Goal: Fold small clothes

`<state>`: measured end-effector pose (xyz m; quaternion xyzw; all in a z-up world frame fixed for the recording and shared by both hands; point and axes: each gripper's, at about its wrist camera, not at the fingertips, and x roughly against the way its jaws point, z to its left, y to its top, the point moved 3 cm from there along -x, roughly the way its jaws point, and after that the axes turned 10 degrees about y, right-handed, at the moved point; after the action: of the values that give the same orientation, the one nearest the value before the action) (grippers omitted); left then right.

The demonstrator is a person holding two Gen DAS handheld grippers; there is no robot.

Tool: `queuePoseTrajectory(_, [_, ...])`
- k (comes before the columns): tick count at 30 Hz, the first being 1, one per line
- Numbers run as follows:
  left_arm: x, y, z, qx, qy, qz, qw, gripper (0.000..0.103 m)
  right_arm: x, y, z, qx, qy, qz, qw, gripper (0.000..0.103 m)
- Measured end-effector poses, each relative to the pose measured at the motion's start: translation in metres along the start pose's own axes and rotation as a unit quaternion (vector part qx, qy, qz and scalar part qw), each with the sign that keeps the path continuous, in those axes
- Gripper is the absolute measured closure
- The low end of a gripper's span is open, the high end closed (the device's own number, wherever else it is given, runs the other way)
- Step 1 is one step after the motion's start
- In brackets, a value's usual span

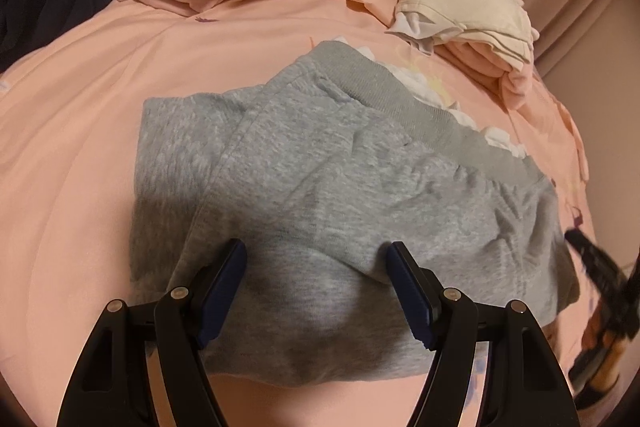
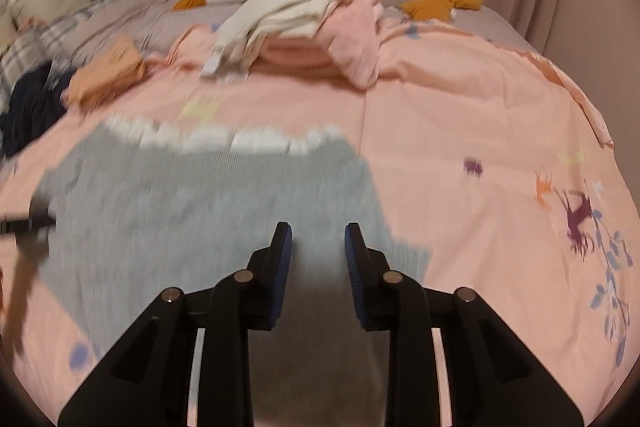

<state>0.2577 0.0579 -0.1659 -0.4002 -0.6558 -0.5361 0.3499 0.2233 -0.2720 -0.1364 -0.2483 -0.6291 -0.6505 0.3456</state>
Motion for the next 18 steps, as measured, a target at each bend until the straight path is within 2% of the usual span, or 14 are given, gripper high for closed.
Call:
queuePoseTrajectory(4, [-0.001, -0.001, 0.0, -0.005, 0.001, -0.005, 1.0, 0.031, -0.006, -0.035, -0.006, 0.02, -0.041, 0.03, 0.999, 0.077])
queuePoseTrajectory(7, [-0.001, -0.002, 0.0, -0.006, 0.002, -0.007, 1.0, 0.031, -0.007, -0.052, -0.011, 0.019, -0.049, 0.036, 0.998, 0.077])
queuePoseTrajectory(18, [0.006, -0.014, 0.006, -0.004, -0.006, -0.018, 0.9998, 0.031, 0.004, -0.064, -0.013, 0.015, -0.041, 0.018, 0.999, 0.077])
